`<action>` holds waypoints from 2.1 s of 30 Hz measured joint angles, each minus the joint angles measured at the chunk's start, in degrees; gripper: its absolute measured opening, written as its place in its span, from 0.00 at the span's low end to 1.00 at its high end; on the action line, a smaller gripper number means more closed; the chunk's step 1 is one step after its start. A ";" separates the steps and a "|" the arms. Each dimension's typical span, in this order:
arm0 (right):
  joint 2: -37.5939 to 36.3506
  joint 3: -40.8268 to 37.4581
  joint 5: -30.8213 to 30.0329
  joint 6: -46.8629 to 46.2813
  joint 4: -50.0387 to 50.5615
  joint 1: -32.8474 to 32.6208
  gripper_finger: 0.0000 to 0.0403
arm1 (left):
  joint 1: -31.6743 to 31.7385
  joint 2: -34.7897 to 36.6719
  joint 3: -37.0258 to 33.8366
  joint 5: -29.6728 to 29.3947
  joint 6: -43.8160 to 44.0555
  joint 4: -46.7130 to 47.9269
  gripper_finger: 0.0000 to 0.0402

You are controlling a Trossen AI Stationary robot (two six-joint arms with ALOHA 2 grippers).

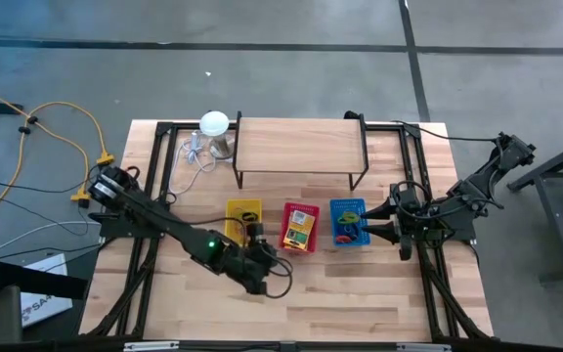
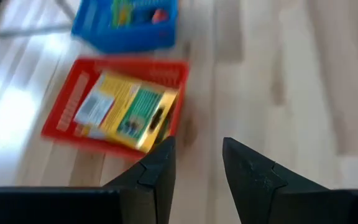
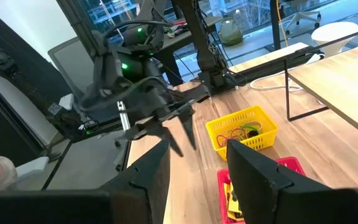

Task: Pick & Place Office Desk Supplies
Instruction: Put the yellow bin with the rubber bands on the shelf

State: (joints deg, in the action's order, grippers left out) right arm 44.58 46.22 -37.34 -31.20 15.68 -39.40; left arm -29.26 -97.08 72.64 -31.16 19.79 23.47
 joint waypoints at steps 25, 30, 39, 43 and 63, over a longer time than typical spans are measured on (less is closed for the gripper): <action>0.00 0.00 -0.02 -0.01 0.37 0.02 0.36 | 1.16 7.85 0.00 9.07 8.11 27.58 0.31; 0.00 0.00 -0.02 0.00 0.37 0.02 0.36 | 2.95 9.14 0.00 11.55 7.37 29.32 0.31; 0.00 0.00 -0.01 0.00 0.38 0.02 0.36 | 8.76 10.71 -0.13 13.81 1.69 30.18 0.31; 0.00 0.00 0.00 0.00 0.37 0.01 0.36 | 13.06 11.79 -0.17 16.81 -1.46 30.19 0.31; 0.00 0.00 -0.01 0.00 0.37 0.02 0.36 | 15.77 13.24 -15.30 25.55 -1.75 14.51 0.31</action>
State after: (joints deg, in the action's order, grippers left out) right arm 44.58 46.22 -37.35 -31.20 16.05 -39.38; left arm -13.49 -83.83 57.34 -5.61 18.04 37.98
